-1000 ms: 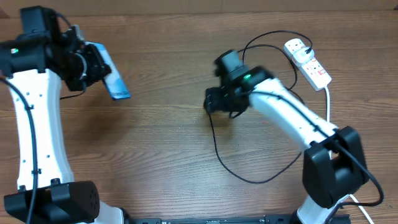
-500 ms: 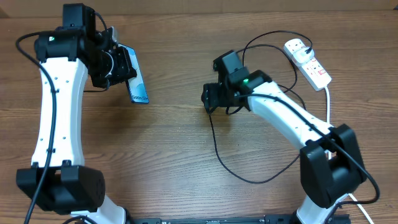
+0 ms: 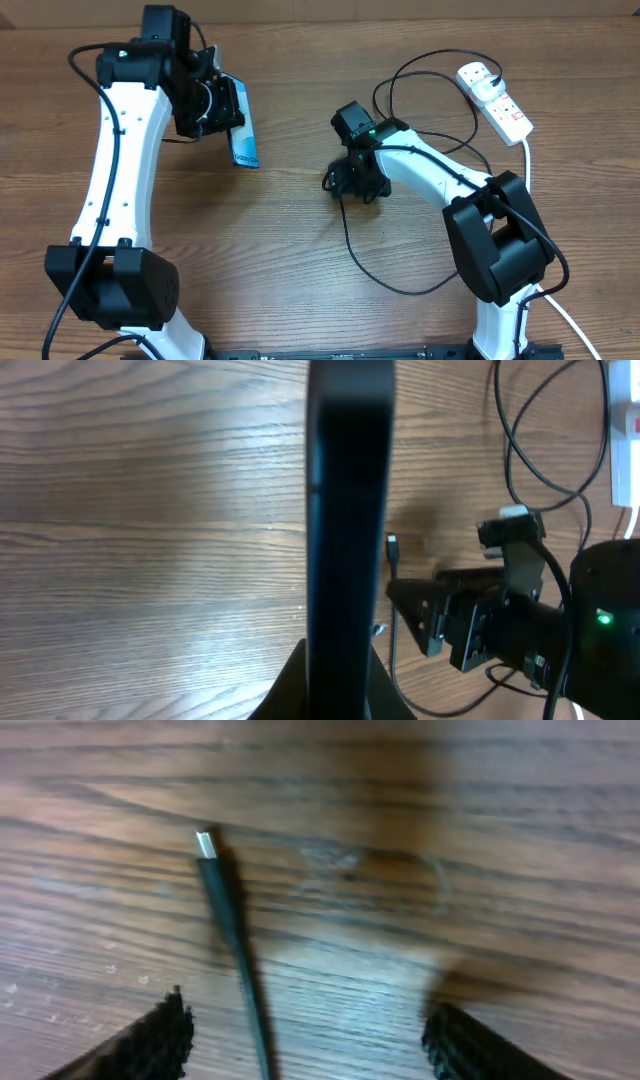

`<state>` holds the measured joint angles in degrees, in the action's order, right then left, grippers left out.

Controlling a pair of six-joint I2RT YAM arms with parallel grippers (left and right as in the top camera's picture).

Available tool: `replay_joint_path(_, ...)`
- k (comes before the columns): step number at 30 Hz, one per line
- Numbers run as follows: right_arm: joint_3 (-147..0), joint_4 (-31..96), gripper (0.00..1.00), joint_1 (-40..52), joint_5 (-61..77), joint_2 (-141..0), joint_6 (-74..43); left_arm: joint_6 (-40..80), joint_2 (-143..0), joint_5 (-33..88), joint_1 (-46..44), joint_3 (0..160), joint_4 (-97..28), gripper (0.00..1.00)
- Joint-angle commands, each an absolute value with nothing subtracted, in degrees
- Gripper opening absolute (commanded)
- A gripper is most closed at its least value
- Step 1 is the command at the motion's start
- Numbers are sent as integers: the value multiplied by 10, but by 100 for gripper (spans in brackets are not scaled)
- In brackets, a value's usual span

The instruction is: Plug charger to phone and switch on socket

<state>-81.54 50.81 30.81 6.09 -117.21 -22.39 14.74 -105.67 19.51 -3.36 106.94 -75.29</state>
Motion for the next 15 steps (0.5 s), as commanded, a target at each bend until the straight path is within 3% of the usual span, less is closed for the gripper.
replay_joint_path(1, -830, 509, 76, 311, 96, -1173, -225, 136, -1058, 203, -40, 1074, -752, 4)
replay_joint_path(6, -842, 516, 79, 311, 97, -1173, -225, 135, -1058, 201, -40, 1074, -747, 4)
replay_joint_path(15, -992, 653, 79, 311, 54, -1186, -190, 138, -1058, 201, -41, 1074, -739, 4)
